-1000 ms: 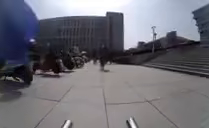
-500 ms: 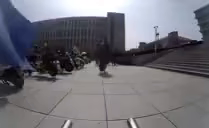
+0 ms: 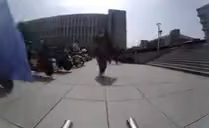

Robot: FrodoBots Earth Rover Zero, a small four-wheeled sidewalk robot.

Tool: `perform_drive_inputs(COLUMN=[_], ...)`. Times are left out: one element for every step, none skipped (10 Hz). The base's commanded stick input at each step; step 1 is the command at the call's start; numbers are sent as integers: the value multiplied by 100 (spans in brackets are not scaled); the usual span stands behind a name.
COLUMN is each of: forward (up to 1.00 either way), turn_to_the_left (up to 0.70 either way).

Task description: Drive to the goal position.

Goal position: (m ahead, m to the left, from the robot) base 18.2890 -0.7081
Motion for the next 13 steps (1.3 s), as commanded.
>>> perform_drive_inputs(forward=[70,70,70,70,70,70,70,70,70,70,70,70,70], turn_to_the_left=[-16,-25,-33,-34,-34,-34,-34,-34,-34,-31,-24,-18,-12])
